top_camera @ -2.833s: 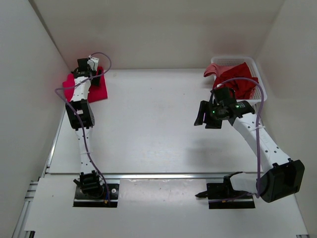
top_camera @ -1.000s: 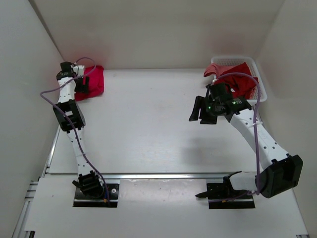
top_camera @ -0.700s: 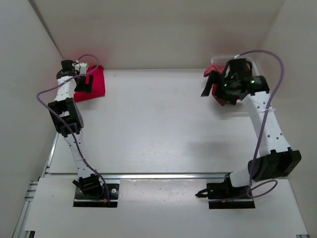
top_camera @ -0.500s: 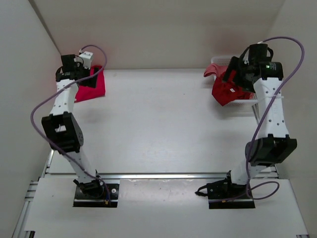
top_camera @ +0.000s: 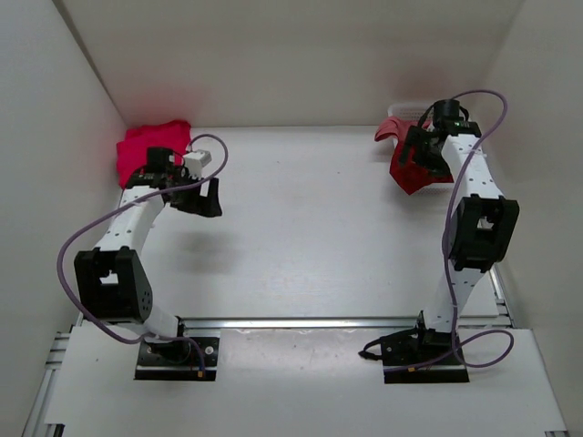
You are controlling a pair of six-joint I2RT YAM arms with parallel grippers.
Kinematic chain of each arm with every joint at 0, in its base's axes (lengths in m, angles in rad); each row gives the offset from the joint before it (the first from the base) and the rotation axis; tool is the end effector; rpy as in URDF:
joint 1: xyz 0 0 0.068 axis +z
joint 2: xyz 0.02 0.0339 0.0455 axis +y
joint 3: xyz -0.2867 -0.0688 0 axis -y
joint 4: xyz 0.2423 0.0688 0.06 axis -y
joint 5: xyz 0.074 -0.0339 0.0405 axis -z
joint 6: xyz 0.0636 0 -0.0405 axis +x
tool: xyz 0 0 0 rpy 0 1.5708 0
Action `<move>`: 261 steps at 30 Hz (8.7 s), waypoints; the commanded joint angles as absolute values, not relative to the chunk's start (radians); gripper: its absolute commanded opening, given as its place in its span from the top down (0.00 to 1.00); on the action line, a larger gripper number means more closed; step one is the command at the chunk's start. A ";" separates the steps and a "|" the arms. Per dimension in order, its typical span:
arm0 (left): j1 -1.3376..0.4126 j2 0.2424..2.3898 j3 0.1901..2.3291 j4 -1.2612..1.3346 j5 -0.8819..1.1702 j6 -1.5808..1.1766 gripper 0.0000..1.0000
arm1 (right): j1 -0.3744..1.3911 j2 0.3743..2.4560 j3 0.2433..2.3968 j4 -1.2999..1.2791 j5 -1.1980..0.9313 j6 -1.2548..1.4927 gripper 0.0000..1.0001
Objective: Fold and stack the t-shirts
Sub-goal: Grab crumpled tshirt from bin with the right arm, then move the tshirt to the center of the board, then flatten out the tshirt
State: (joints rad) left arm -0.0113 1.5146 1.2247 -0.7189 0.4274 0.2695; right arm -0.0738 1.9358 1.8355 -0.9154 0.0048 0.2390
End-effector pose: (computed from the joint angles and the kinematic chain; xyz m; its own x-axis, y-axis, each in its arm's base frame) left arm 0.3232 -0.0300 0.2764 -0.7541 0.2508 -0.6070 0.4481 0.8722 -0.1962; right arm 0.4407 -0.0329 0.2998 -0.8054 0.2969 -0.5130 0.2747 0.9539 0.1208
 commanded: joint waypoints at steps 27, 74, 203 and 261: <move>0.169 1.408 1.149 -0.776 0.465 0.232 0.01 | -0.135 1.901 1.782 -0.624 -0.172 0.287 1.00; 0.135 1.382 1.147 -0.793 0.383 0.281 0.01 | 0.343 1.815 1.894 -0.983 -0.071 0.198 0.06; 0.270 1.153 0.868 -0.798 0.322 0.774 0.43 | 0.496 0.934 0.801 -0.696 0.014 0.402 1.00; -0.061 1.693 1.049 -0.433 0.161 0.345 0.37 | 0.454 0.908 0.767 -0.733 -0.060 0.400 1.00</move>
State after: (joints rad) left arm -0.0422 1.6825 1.0008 -0.4564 0.1963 0.3496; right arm 0.4496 0.9413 0.7567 -0.7292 -0.0490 0.3901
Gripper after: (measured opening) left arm 0.629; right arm 0.067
